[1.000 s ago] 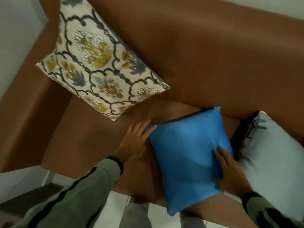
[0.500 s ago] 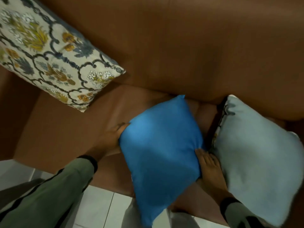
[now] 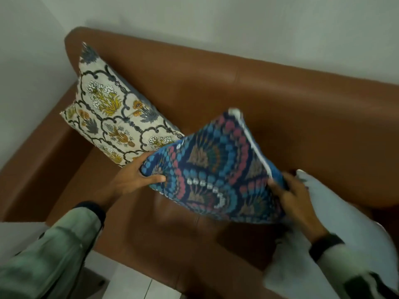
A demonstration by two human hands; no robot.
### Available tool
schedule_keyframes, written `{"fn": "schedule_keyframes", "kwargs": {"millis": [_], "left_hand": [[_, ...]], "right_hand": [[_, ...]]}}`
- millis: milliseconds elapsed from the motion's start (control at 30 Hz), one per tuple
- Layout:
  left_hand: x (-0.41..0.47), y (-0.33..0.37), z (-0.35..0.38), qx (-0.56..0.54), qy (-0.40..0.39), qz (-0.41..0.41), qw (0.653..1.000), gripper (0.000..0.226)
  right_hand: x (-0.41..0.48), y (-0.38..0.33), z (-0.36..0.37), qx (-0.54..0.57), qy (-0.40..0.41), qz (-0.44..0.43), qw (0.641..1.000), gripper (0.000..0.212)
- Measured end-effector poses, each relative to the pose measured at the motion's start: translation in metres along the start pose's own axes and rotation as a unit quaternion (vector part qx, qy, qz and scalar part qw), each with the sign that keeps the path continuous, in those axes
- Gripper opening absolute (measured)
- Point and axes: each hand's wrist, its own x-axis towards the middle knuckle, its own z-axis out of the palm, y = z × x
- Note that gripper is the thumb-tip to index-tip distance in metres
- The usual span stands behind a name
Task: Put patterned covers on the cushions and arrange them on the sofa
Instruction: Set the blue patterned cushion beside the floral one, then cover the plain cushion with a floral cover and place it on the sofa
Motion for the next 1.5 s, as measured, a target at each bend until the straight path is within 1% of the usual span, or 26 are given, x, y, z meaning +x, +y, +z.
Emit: {"fn": "schedule_keyframes", "kwargs": {"millis": [67, 133, 200, 233, 333, 400, 500, 533, 600, 667, 733, 767, 800, 867, 933, 1033, 1067, 1100, 1167, 1200, 1233, 1267, 1300, 1367, 1433, 1500], "left_hand": [[0.008, -0.004, -0.004, 0.01, -0.015, -0.007, 1.0, 0.085], [0.018, -0.001, -0.004, 0.021, -0.002, -0.024, 0.999, 0.085], [0.03, -0.003, -0.002, 0.022, 0.027, -0.018, 0.999, 0.077], [0.035, -0.002, 0.0, 0.028, 0.046, -0.005, 0.999, 0.077], [0.051, 0.001, 0.0, 0.036, 0.08, -0.001, 0.996, 0.089], [0.063, 0.002, -0.001, 0.083, 0.112, 0.004, 0.99, 0.088], [0.076, -0.002, -0.003, 0.159, 0.194, 0.025, 0.968, 0.079], [0.079, -0.005, -0.003, 0.17, 0.207, 0.036, 0.963, 0.077], [0.082, -0.011, -0.001, 0.192, 0.203, 0.05, 0.959, 0.079], [0.078, -0.015, 0.002, 0.255, 0.252, 0.066, 0.931, 0.075], [0.066, -0.017, 0.016, 0.293, 0.323, 0.094, 0.895, 0.061], [0.055, -0.018, 0.028, 0.295, 0.338, 0.114, 0.886, 0.054], [0.044, -0.018, 0.045, 0.291, 0.331, 0.142, 0.886, 0.049], [0.022, -0.024, 0.083, 0.287, 0.273, 0.191, 0.898, 0.042], [0.003, -0.029, 0.127, 0.291, 0.185, 0.228, 0.911, 0.036], [-0.023, -0.025, 0.206, 0.277, 0.011, 0.251, 0.928, 0.038], [-0.032, -0.023, 0.227, 0.257, -0.044, 0.243, 0.934, 0.042], [-0.045, -0.017, 0.265, 0.231, -0.092, 0.228, 0.941, 0.044], [-0.06, -0.021, 0.295, 0.167, -0.14, 0.19, 0.957, 0.046], [-0.066, -0.024, 0.311, 0.166, -0.173, 0.16, 0.958, 0.053], [-0.075, -0.021, 0.339, 0.209, -0.21, 0.128, 0.947, 0.063], [-0.08, -0.025, 0.357, 0.256, -0.232, 0.089, 0.934, 0.074], [-0.084, -0.027, 0.37, 0.254, -0.219, 0.05, 0.941, 0.086], [-0.088, -0.025, 0.4, 0.214, -0.196, -0.013, 0.957, 0.102], [-0.088, -0.023, 0.426, 0.187, -0.151, -0.012, 0.971, 0.103], [-0.087, -0.019, 0.438, 0.103, -0.084, -0.019, 0.991, 0.097]], "right_hand": [[0.033, -0.016, 0.003, -0.089, 0.058, -0.029, 0.994, 0.014], [0.061, -0.03, 0.006, -0.17, 0.077, -0.04, 0.982, 0.021], [0.084, -0.036, 0.01, -0.19, 0.068, -0.039, 0.979, 0.023], [0.092, -0.037, 0.011, -0.19, 0.068, -0.036, 0.979, 0.024], [0.11, -0.04, 0.016, -0.19, 0.084, -0.019, 0.978, 0.024], [0.119, -0.037, 0.019, -0.187, 0.094, -0.001, 0.978, 0.025], [0.123, -0.028, 0.025, -0.169, 0.105, 0.015, 0.98, 0.026], [0.123, -0.025, 0.026, -0.169, 0.109, 0.016, 0.979, 0.026], [0.121, -0.019, 0.028, -0.173, 0.118, 0.016, 0.978, 0.025], [0.114, -0.014, 0.029, -0.202, 0.135, 0.011, 0.97, 0.027], [0.099, -0.004, 0.024, -0.247, 0.162, 0.02, 0.955, 0.035], [0.087, 0.004, 0.02, -0.269, 0.17, 0.023, 0.948, 0.038], [0.073, 0.014, 0.012, -0.291, 0.171, 0.029, 0.941, 0.04], [0.041, 0.047, -0.01, -0.351, 0.138, 0.034, 0.926, 0.042], [0.005, 0.086, -0.042, -0.411, 0.056, 0.053, 0.908, 0.053], [-0.049, 0.139, -0.101, -0.449, -0.085, 0.132, 0.88, 0.073], [-0.062, 0.153, -0.117, -0.469, -0.114, 0.141, 0.865, 0.081], [-0.082, 0.173, -0.143, -0.492, -0.132, 0.158, 0.846, 0.092], [-0.107, 0.192, -0.166, -0.526, -0.142, 0.163, 0.823, 0.109], [-0.122, 0.202, -0.18, -0.556, -0.136, 0.159, 0.804, 0.114], [-0.138, 0.22, -0.201, -0.586, -0.124, 0.139, 0.788, 0.12], [-0.149, 0.237, -0.213, -0.604, -0.111, 0.112, 0.781, 0.129], [-0.156, 0.252, -0.222, -0.609, -0.1, 0.087, 0.782, 0.138], [-0.168, 0.281, -0.233, -0.615, -0.082, 0.053, 0.783, 0.144], [-0.167, 0.298, -0.232, -0.615, -0.065, 0.019, 0.786, 0.139], [-0.149, 0.3, -0.221, -0.595, -0.035, -0.047, 0.801, 0.128]]}}
